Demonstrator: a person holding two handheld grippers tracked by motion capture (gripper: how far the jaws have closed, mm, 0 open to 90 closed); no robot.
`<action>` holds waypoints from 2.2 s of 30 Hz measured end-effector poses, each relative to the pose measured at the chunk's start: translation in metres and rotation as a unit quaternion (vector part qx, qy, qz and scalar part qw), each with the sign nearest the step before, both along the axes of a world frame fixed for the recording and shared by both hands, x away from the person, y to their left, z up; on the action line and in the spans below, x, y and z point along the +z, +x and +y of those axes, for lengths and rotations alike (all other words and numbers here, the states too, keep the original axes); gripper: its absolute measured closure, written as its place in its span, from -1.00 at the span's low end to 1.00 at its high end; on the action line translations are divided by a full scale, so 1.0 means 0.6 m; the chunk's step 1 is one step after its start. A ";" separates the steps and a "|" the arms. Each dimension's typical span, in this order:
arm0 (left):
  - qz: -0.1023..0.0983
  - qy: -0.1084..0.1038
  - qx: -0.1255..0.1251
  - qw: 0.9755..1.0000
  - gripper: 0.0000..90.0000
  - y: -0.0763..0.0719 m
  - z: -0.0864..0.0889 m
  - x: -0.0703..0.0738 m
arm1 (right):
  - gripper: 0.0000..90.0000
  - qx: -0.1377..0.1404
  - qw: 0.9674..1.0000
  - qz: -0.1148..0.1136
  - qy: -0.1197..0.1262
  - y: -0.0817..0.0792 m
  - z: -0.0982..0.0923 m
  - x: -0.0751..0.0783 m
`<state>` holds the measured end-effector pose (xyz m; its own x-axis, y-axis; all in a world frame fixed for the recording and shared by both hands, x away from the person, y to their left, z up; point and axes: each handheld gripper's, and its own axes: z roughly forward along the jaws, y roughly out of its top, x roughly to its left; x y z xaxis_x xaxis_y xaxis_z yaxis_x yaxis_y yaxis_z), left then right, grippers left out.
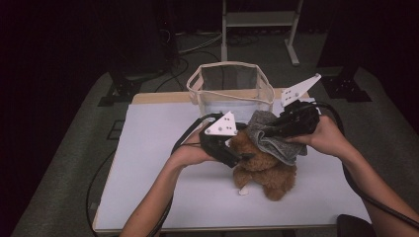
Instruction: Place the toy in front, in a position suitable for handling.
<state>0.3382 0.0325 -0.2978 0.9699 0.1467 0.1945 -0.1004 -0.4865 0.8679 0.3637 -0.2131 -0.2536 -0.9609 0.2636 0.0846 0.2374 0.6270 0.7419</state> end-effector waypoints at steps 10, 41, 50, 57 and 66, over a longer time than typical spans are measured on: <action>0.036 -0.039 0.035 0.998 -0.95 0.010 -0.009 -0.066 | 0.78 -0.010 1.000 0.005 0.014 -0.003 -0.013 -0.013; -0.003 -0.043 0.023 0.999 -0.05 -0.013 0.003 -0.018 | 0.76 -0.027 0.998 -0.030 0.056 0.006 -0.038 0.056; -0.022 -0.018 0.022 0.999 -0.46 -0.023 0.018 0.007 | 0.76 -0.008 0.998 -0.022 0.057 0.006 -0.011 0.032; -0.018 0.002 0.013 1.000 -0.25 -0.024 0.017 -0.006 | 0.76 0.003 0.998 -0.022 0.052 0.004 0.005 0.023; -0.016 0.017 0.011 1.000 -0.22 -0.025 0.021 -0.009 | 0.75 -0.019 0.997 -0.019 0.077 0.006 -0.032 0.020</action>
